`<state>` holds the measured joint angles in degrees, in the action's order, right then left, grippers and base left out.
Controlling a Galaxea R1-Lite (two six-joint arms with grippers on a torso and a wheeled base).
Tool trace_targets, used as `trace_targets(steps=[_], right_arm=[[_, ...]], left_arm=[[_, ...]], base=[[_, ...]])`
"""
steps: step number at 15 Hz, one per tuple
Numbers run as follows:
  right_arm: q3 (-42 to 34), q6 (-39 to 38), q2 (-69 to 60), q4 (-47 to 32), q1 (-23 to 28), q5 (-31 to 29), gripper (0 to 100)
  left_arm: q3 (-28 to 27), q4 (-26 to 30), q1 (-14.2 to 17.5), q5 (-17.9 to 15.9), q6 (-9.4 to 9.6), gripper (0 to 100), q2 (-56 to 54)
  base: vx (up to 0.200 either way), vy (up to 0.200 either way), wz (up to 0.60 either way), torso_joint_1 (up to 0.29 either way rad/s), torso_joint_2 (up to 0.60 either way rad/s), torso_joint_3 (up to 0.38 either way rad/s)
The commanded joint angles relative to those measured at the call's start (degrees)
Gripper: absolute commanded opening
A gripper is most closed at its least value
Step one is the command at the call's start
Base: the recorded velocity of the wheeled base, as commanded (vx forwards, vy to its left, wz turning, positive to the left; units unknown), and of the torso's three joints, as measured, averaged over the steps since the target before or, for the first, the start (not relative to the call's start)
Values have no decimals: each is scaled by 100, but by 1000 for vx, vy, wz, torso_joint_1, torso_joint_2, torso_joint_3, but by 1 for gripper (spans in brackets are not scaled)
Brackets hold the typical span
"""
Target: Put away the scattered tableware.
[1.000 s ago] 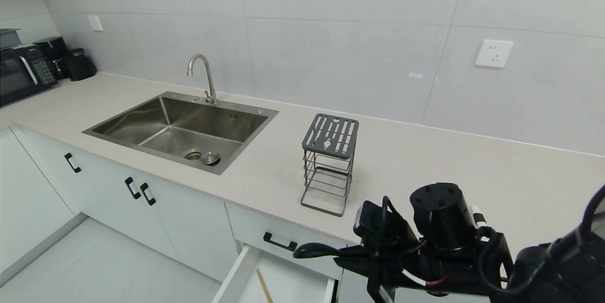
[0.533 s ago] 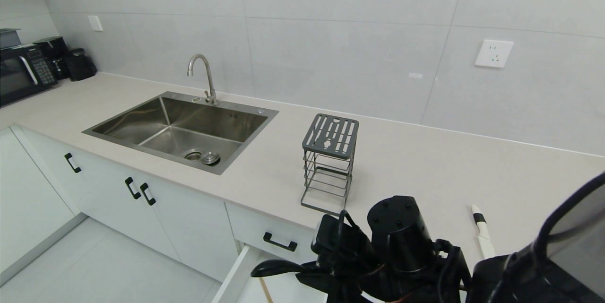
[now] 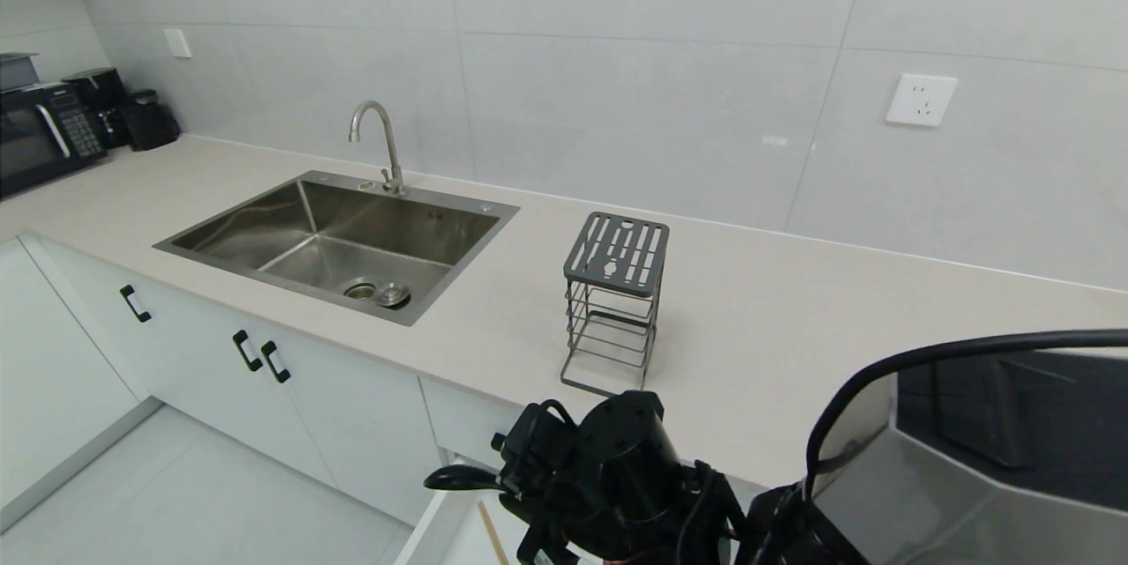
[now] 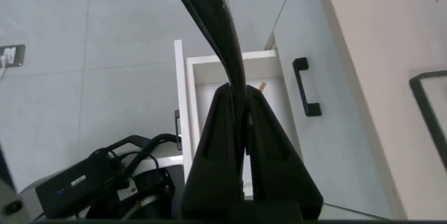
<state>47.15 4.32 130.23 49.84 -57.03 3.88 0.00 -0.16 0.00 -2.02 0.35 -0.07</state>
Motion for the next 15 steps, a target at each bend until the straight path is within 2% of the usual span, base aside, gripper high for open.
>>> trace_targets(steps=[1,4,7,11,15], right_arm=[[171,-1,380,-123,-28,-19,0],[268,192,486,-176,-54,-19,0],[795,307,670,-176,-63,-19,0],[1094,307,864,-176,-151,-10,0],[1340,307,960,-176,-186,-19,0]], left_arm=[[0,-2,0,0,0,100,7],[0,-2,0,0,0,100,7],[0,-2,0,0,0,100,7],[0,-2,0,0,0,100,7],[0,-2,0,0,0,100,7]], base=[[0,0,0,0,0,0],[0,0,0,0,0,0],[0,0,0,0,0,0],[0,0,0,0,0,0],[0,0,0,-139,266,132]])
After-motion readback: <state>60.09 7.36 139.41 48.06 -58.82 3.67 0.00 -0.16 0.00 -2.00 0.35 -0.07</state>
